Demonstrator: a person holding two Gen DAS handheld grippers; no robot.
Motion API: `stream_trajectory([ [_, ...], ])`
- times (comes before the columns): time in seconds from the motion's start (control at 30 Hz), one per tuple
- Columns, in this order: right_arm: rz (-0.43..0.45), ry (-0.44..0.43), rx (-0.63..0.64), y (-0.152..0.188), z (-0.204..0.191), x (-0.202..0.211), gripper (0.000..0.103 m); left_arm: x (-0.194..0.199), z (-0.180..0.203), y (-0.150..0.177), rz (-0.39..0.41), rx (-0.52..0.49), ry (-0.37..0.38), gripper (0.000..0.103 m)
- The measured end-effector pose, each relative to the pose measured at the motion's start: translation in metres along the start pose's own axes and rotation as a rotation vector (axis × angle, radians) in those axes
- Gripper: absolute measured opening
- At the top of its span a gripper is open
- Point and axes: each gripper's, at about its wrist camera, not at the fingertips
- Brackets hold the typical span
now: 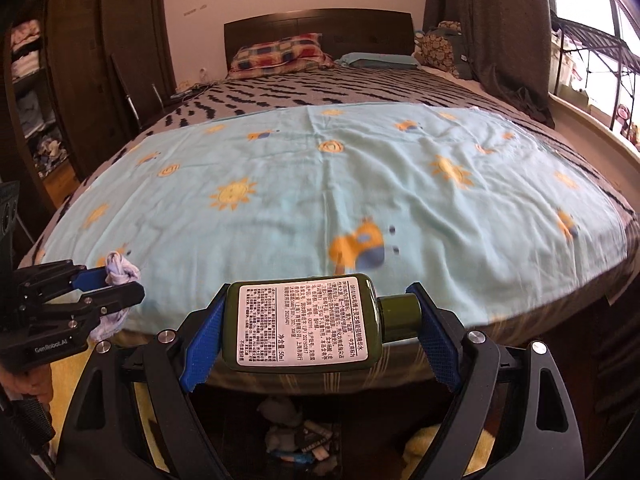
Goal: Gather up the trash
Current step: 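Lower both tools into the black bin and open them, dropping toy and bottle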
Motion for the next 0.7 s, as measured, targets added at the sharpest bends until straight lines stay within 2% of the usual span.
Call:
stream_trajectory([
  [0.33, -0.061, 0.020, -0.017, 0.059, 0.003, 0.001, 0.086, -0.014, 0.029, 0.058, -0.060, -0.043, 0.029, 0.035],
  [0.7, -0.229, -0.029, -0.063, 0.117, 0.000, -0.053, 0.086, -0.071, 0.028, 0.107, -0.214, -0.003, 0.061, 0.035],
])
Point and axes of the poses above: each gripper's, at about its wrist camera, not at the fingertips, and x roughly against the way its jaws point, z to its right, y to its underside, and after that the axes turned 9 degrees about y, right-handed
